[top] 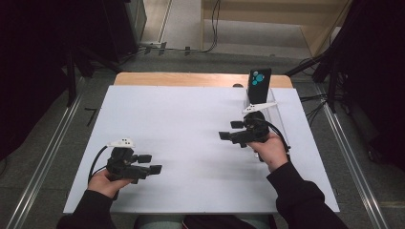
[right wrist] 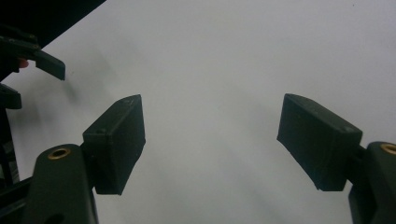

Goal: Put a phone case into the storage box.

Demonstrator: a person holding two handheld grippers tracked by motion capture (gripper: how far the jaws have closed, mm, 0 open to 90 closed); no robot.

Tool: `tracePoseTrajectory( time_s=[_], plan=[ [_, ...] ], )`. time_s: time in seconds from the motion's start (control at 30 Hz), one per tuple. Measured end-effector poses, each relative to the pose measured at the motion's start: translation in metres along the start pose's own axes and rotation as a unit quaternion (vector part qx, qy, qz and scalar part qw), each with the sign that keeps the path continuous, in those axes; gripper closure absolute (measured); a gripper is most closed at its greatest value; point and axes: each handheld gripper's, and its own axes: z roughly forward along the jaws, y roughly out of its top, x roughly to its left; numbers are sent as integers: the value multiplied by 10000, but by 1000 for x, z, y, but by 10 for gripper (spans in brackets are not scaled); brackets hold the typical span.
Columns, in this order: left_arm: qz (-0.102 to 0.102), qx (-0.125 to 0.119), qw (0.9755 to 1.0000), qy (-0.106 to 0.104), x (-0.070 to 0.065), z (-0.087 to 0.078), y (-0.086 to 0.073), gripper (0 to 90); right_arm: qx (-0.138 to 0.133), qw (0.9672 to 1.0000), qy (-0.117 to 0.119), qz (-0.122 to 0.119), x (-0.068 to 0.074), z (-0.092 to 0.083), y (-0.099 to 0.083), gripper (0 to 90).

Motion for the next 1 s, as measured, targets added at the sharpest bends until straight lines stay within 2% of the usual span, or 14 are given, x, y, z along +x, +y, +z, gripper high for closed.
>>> tracePoseTrajectory(
  time_s=[0.1,0.33,0.7,1.0],
  plan=[
    [4,-6,10000,-12,0,0,0,283,-29,10000,65,50,1,-4,-7,214],
    [20,-2,10000,-19,-1,0,0,283,-6,9999,79,-101,6,-11,-18,214],
    [75,20,10000,-51,-4,0,1,283,157,9994,111,-275,15,-15,-36,214],
    [152,84,9998,-96,-8,3,1,283,277,9990,109,-328,19,-16,-52,212]
  ],
)
